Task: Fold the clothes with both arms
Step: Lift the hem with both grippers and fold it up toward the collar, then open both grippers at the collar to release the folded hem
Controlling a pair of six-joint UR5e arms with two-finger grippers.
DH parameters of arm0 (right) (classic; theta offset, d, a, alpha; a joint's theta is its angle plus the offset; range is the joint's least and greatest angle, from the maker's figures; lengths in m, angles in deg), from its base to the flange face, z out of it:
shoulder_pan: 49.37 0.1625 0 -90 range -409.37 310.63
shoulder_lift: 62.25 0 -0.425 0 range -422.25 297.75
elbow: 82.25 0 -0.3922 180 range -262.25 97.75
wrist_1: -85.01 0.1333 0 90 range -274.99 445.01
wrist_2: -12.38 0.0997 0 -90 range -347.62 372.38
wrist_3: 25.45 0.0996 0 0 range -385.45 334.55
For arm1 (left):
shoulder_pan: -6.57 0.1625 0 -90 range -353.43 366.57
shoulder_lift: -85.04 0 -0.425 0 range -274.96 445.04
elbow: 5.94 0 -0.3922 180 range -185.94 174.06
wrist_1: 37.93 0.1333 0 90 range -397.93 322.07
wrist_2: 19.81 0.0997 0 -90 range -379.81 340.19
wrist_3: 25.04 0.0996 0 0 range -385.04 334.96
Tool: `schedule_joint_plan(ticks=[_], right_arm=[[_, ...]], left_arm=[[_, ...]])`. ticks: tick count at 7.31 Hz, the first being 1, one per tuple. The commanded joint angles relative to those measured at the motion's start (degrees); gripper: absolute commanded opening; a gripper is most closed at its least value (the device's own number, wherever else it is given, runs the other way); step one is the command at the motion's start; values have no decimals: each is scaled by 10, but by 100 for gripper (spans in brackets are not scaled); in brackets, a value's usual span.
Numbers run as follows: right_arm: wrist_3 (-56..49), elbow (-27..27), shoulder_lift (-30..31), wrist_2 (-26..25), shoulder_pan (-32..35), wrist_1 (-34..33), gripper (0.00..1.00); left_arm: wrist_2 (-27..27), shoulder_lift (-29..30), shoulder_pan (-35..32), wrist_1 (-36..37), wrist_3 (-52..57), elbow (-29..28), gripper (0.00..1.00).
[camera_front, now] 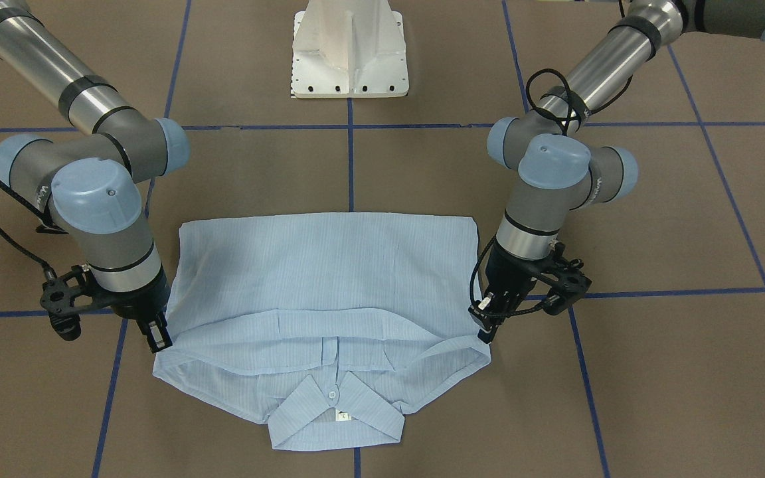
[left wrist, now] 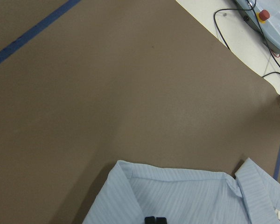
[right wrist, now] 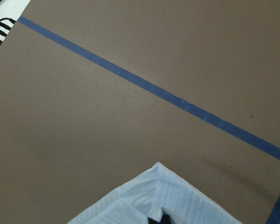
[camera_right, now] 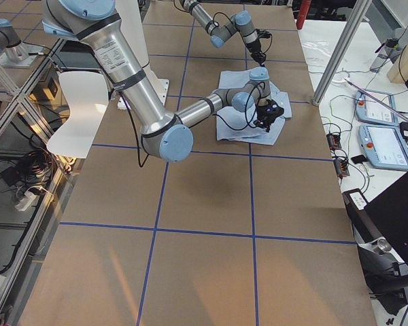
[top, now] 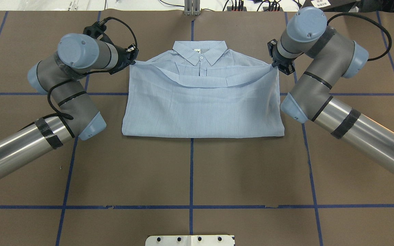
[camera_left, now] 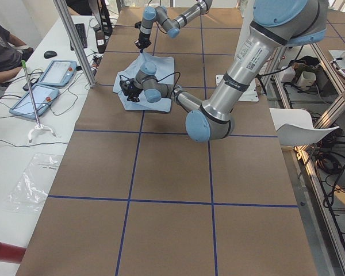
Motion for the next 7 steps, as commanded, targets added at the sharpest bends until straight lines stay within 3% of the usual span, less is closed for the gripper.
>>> schedule_joint_plan(ticks=[1,5,6,7], right_arm=[[-14,40,-12,-3,4,17,0],[-23,58,-12,-7,5,35,0],[-23,58,-13,-7,5,35,0],[-24,58,-13,-7,5,35,49]], left_arm=[[3,26,-4,-28,10,-57,0],[3,32,-2,-28,24,-70,0],[2,32,-1,-28,25,-71,11],[3,31,-2,-28,39,-71,29]])
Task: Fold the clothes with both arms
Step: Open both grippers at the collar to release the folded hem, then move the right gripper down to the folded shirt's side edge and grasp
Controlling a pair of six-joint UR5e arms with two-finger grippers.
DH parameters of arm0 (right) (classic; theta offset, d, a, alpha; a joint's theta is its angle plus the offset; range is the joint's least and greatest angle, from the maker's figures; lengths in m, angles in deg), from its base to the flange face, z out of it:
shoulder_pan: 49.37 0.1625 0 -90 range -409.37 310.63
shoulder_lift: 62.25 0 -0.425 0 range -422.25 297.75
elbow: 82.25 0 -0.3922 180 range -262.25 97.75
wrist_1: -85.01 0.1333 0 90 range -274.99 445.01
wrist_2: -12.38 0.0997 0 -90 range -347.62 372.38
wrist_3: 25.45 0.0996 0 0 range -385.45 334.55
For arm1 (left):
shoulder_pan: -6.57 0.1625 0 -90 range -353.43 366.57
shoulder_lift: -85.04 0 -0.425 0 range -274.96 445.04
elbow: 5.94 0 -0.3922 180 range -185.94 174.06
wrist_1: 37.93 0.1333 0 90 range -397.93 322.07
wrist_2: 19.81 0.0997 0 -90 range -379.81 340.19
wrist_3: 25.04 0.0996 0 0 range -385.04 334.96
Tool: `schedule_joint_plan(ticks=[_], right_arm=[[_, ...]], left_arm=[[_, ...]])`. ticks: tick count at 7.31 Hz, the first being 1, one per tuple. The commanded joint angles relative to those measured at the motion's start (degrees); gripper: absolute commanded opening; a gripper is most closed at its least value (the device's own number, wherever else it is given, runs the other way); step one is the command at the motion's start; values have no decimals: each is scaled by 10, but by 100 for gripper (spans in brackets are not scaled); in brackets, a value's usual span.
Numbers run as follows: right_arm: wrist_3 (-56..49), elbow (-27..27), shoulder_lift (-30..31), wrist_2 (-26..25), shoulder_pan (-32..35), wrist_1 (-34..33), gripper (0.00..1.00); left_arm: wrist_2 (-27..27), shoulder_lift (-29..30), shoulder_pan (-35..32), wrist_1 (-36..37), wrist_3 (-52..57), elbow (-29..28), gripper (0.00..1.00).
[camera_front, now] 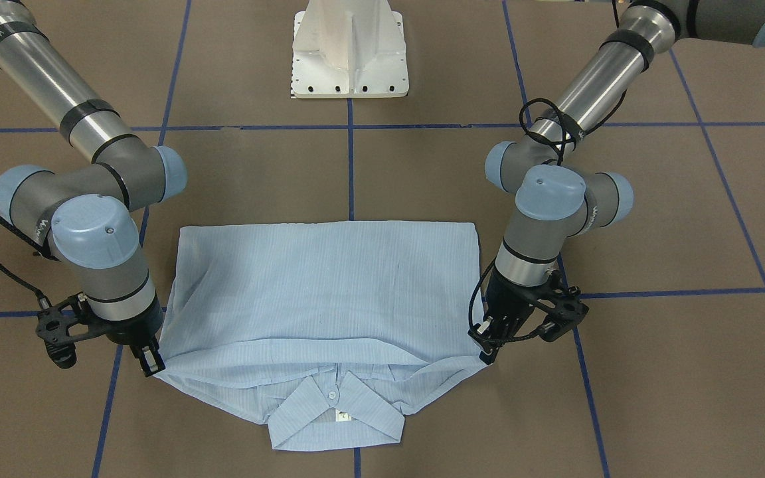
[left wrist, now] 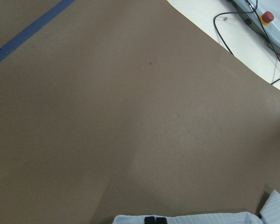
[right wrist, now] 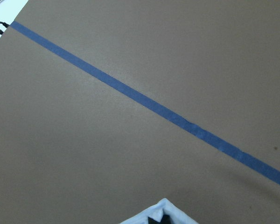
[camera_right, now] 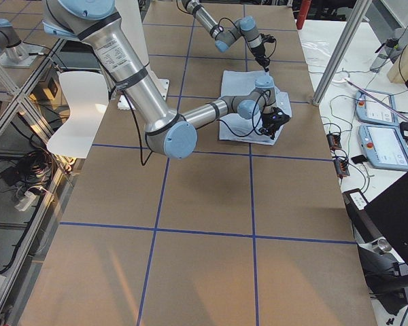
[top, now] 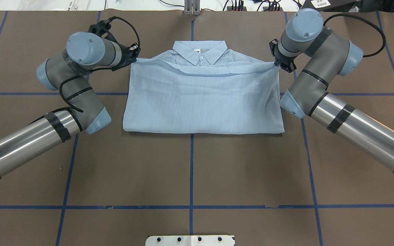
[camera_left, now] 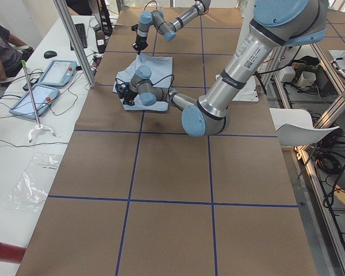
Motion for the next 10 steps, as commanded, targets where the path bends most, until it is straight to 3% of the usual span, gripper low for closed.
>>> schedule_joint_plan(ticks=[1,3,4,6,8,10], right_arm=[[-3,0,-1,1,-2,0,99],[-18,-17,8,6,1,3,100],[-18,-55,36,9,2,3,100],[-13,-172,120,42,-3,2,100],[32,-272,201,46,-39,3,100],[96,-277,208,38,-89,4,100]], left_arm=[[0,-2,-1,-1,21,0,34],[-2,-8,-5,-6,23,5,36],[-6,-11,-6,-5,24,14,36],[-7,-44,-6,-3,23,59,36],[-7,-49,-6,0,23,63,36],[-7,-49,-6,2,22,64,37]])
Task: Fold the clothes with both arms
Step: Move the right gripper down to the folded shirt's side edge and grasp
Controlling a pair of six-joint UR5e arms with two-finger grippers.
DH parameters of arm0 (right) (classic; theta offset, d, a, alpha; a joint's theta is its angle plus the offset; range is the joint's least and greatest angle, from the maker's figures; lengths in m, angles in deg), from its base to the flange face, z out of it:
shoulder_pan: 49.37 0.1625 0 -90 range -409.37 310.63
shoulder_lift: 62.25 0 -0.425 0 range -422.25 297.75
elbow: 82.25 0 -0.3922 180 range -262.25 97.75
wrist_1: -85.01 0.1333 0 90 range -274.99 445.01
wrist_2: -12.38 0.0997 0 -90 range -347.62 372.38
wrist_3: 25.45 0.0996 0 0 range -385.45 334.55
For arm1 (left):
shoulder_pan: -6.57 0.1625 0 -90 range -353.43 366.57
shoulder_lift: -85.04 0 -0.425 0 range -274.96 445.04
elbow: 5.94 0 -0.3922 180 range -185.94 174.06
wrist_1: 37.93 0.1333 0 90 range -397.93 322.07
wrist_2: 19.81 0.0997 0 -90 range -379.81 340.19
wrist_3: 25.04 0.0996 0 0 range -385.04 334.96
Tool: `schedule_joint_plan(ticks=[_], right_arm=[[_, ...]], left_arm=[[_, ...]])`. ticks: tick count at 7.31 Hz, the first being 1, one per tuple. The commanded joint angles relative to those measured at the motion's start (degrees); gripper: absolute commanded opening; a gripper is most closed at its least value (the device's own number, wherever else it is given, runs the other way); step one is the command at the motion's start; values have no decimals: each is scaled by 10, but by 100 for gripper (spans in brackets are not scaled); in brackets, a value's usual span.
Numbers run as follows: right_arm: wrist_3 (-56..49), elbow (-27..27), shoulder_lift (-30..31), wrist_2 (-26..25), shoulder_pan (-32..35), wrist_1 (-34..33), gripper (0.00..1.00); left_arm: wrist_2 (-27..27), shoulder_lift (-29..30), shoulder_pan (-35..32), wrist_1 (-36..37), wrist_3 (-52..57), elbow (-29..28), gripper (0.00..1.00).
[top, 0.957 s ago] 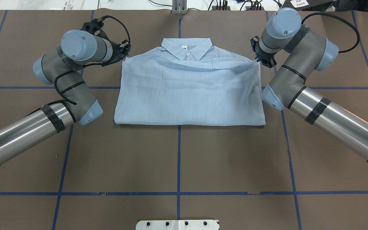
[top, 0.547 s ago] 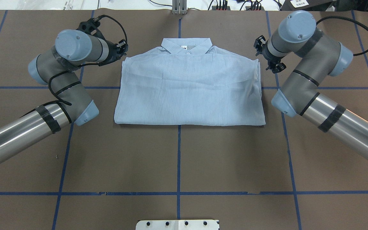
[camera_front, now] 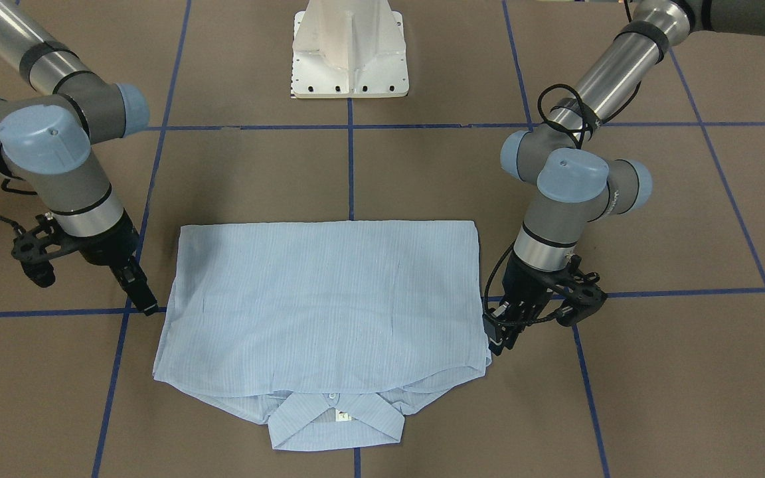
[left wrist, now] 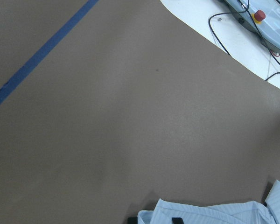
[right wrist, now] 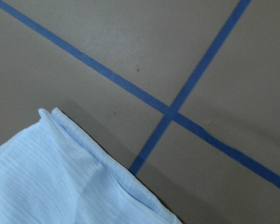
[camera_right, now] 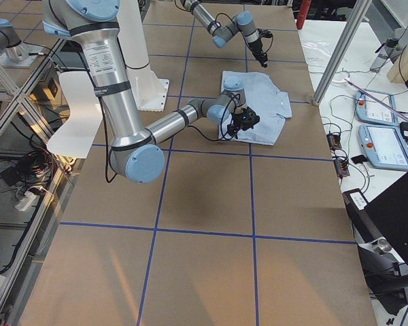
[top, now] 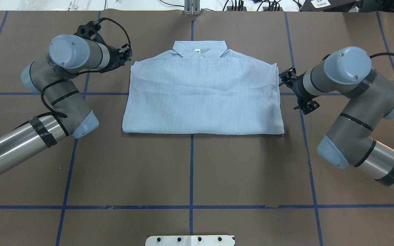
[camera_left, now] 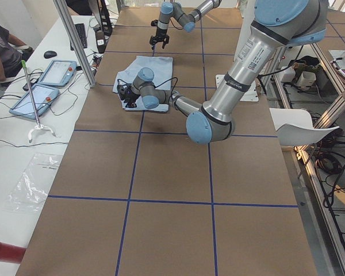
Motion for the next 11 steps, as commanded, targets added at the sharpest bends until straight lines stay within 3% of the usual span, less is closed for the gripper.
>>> schedule_joint_plan(ticks=[1,6,8,9,10,11], right_arm=[[37,-13,14,-10,-45,0,100],[40,-7,25,-14,-82,0,100],[37,0,24,-14,-85,0,91],[37,0,30,-14,-85,0,80],[41,-2,28,-14,-85,0,34],[36,-3,28,-12,-85,0,0]], left_arm=[[1,-1,0,2,-3,6,37],[3,-5,0,5,-5,19,37],[4,-6,0,5,-5,19,37],[4,-5,0,5,-5,19,37],[4,-6,0,5,-5,19,37],[4,-7,0,5,-5,19,37]])
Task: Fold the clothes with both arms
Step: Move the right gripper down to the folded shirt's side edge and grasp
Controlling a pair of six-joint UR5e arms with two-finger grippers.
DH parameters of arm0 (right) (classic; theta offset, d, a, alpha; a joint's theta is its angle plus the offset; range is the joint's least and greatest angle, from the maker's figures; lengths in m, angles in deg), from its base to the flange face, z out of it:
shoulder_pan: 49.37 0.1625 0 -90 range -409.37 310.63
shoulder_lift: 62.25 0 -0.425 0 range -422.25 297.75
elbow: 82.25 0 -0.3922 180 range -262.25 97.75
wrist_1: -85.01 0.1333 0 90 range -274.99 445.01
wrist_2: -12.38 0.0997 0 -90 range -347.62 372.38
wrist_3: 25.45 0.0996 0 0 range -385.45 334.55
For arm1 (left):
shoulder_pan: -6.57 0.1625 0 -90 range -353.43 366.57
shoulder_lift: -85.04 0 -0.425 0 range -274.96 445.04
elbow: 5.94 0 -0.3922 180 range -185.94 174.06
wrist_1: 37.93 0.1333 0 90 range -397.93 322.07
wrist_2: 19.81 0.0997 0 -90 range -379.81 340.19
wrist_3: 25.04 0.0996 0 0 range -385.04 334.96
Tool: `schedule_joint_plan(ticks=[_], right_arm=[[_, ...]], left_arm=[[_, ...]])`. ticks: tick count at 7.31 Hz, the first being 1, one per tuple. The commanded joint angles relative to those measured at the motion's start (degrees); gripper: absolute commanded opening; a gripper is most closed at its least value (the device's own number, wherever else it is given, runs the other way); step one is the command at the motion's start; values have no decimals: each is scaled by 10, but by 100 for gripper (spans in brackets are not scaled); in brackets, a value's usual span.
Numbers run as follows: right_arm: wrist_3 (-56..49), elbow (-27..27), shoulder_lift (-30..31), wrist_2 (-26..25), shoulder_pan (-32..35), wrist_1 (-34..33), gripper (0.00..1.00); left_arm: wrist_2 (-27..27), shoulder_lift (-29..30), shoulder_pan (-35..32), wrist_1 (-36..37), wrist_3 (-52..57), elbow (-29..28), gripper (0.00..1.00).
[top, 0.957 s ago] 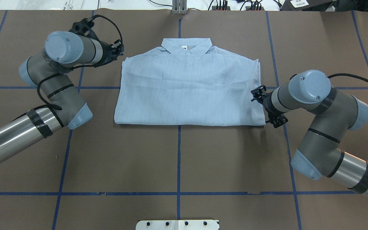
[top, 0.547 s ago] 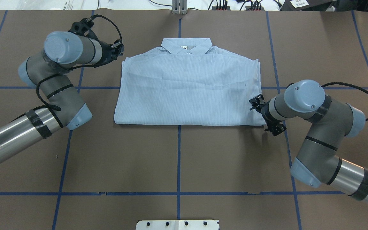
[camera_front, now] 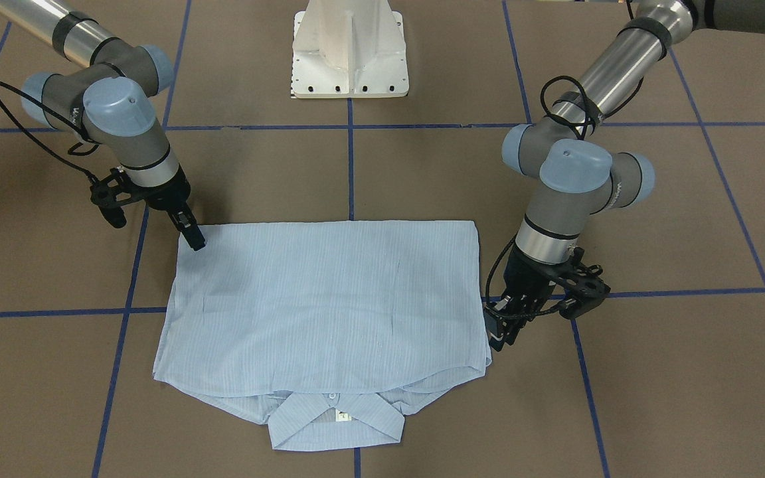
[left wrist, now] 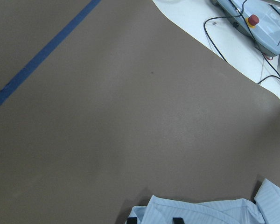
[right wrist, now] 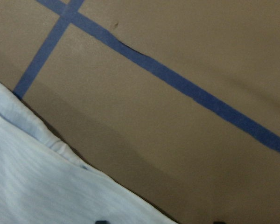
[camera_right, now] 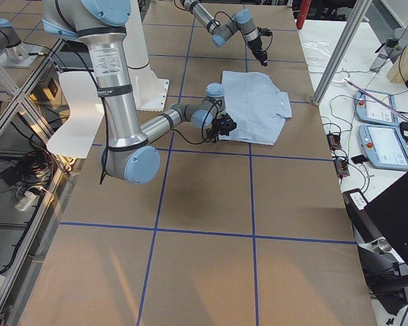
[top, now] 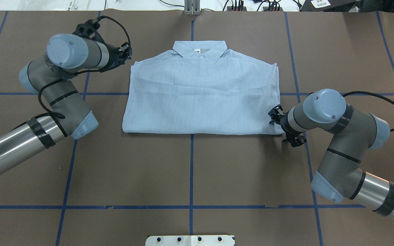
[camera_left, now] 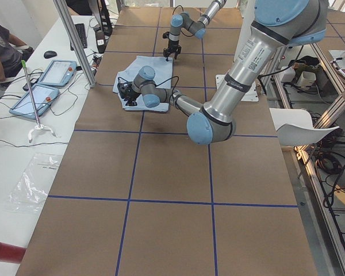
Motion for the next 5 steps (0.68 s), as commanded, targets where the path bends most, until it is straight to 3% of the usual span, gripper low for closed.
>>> schedule_joint_plan(ticks=[1,5], right_arm=[[-4,-3,0,4,1,0,0],[-4,-24,4,3,2,-3,0]], left_arm=[[0,-3,0,0,-1,1,37],[0,-3,0,0,-1,0,38]])
